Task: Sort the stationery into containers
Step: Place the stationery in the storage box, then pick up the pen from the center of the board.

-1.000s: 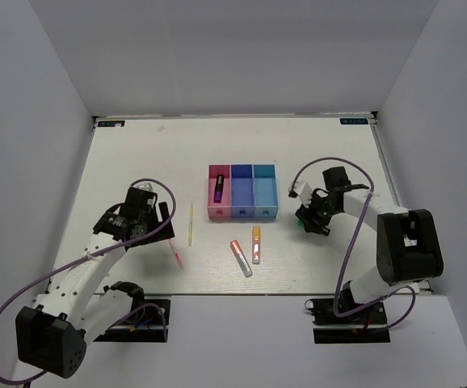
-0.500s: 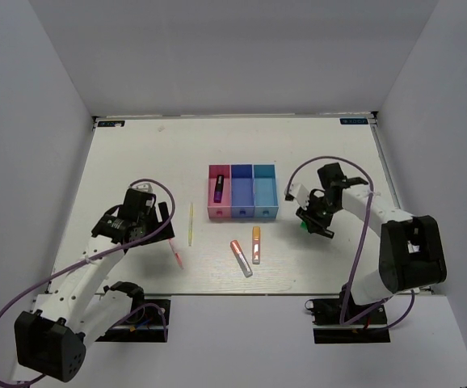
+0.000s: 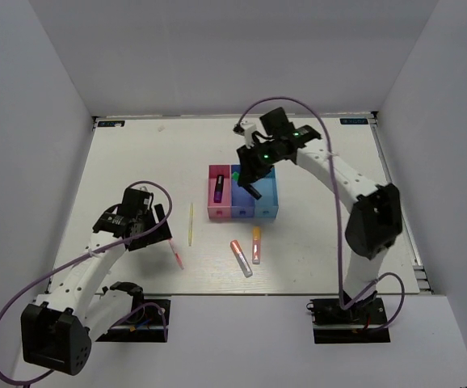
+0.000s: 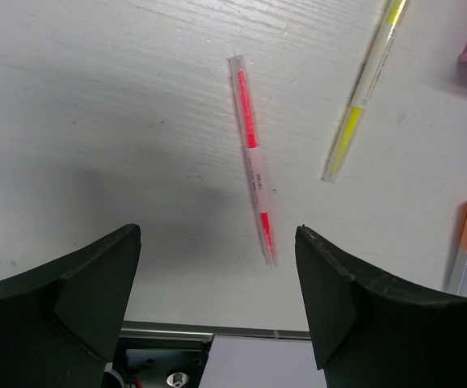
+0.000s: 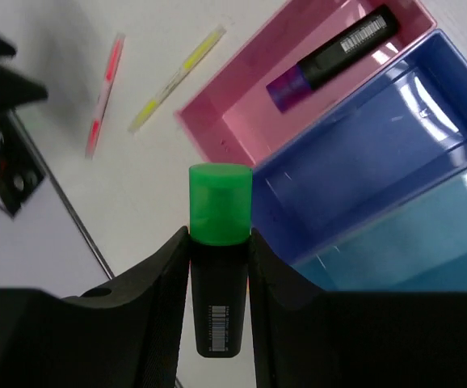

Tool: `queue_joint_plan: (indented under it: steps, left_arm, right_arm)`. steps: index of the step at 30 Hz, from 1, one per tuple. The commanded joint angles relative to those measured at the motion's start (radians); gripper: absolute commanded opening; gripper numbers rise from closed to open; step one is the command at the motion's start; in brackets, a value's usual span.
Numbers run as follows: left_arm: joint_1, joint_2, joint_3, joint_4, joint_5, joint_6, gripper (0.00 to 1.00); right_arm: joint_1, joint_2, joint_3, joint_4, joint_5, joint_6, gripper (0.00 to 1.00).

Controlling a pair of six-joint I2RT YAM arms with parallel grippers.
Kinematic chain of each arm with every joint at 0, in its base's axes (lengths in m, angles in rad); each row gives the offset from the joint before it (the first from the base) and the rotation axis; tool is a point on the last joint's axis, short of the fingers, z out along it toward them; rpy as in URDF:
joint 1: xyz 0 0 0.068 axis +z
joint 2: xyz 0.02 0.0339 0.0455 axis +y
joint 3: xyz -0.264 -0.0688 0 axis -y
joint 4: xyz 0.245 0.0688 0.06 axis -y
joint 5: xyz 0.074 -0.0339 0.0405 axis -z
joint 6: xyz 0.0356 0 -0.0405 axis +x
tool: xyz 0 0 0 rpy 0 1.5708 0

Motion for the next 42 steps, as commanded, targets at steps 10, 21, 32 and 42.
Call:
queue_joint_plan:
  steps: [10,21,32,42]
  left_arm:
    - [0.023,0.041,-0.007,0.005,0.037,-0.010,0.87]
    - [0.032,0.047,0.010,0.002,0.067,-0.053,0.86]
    - [0.032,0.069,-0.022,0.019,0.082,-0.159,0.78]
    - [0.029,0.145,-0.017,0.054,0.079,-0.242,0.63]
  right_arm:
    - [0.160,0.221,0.209,0.225,0.440,0.672,0.00]
    - [0.188,0.324,0.200,0.266,0.521,0.658,0.14]
    - [0.191,0.289,0.183,0.279,0.501,0.607,0.53]
    - [0.194,0.103,0.073,0.311,0.442,0.444,0.00]
